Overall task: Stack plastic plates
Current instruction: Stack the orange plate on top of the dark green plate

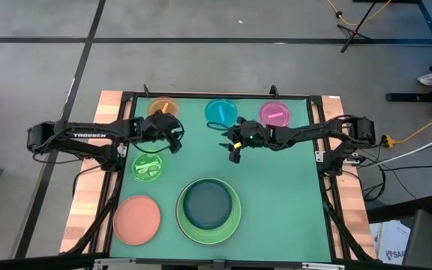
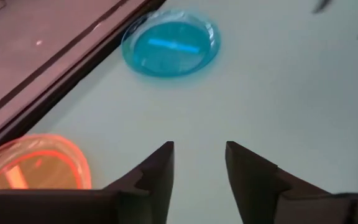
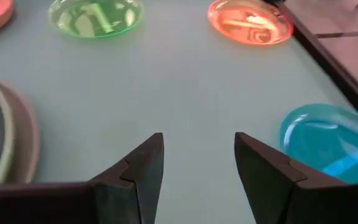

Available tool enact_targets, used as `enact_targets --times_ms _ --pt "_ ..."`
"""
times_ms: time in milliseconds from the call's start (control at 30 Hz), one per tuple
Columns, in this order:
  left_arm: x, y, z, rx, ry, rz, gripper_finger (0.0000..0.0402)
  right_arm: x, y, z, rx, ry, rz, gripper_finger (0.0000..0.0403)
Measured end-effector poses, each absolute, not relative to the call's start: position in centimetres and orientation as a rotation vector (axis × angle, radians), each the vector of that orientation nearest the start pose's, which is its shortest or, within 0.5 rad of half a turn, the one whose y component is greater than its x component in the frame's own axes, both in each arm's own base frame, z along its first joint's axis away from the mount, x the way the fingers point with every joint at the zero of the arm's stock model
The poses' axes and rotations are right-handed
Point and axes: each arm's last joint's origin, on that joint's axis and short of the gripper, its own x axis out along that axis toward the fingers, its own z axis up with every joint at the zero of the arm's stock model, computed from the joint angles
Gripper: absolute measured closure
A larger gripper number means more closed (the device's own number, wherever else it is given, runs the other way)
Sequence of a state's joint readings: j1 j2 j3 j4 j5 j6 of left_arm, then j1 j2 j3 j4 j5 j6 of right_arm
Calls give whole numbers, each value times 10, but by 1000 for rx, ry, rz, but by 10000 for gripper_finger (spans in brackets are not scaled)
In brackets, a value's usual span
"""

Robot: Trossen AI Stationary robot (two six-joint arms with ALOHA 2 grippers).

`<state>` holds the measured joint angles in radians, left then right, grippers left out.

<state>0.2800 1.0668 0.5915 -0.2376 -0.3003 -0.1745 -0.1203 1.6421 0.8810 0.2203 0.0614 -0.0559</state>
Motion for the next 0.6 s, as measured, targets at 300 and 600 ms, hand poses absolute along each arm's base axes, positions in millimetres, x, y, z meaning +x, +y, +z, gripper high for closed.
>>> enact_targets --times_ms 300,600 --pt "190 69 204 -209 792 633 240 340 -9 192 -106 545 -96 217" --pt "189 41 197 -313 903 445 241 340 9 192 -125 539 -53 217"
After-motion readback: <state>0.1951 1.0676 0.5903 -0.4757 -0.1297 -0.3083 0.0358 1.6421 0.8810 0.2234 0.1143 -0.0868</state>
